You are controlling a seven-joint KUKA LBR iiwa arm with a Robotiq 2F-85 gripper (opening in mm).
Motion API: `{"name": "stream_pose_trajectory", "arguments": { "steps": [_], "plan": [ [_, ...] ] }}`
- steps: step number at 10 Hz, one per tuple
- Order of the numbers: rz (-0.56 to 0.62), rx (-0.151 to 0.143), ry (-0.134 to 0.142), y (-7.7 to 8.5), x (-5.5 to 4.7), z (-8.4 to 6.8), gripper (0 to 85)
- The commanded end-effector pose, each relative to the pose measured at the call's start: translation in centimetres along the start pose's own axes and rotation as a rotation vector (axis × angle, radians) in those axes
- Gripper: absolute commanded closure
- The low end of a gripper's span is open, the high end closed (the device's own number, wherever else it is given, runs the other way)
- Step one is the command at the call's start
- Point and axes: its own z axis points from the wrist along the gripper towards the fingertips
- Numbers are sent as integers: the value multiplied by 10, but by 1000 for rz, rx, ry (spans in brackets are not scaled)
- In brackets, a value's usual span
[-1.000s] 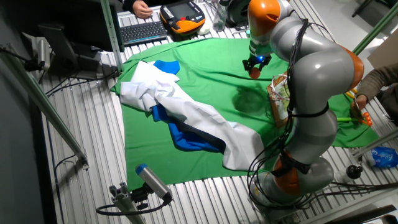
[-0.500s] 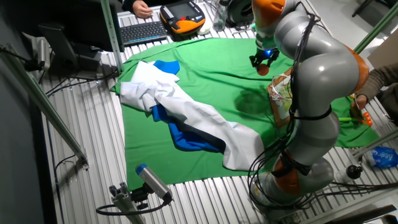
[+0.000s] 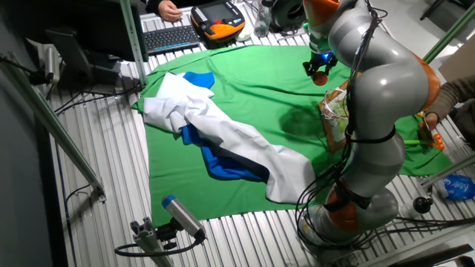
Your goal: Grab a basketball, release it and shoot it into the basket
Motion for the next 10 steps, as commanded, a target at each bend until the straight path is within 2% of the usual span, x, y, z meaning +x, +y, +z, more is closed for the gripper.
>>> {"name": "stream_pose_trajectory", "arguments": {
  "steps": [1,3,4,6,7,8,10],
  "plan": [
    [0,2,-3,0,0,0,850],
    [6,-16,2,4,-1,-1,850],
    [10,-8,1,5,-1,-2,850],
    [43,-30,26,5,-1,-2,850],
    [59,-27,23,5,-1,-2,850],
    [57,-45,17,5,-1,-2,850],
    [62,-28,20,5,-1,-2,850]
  ]
}}
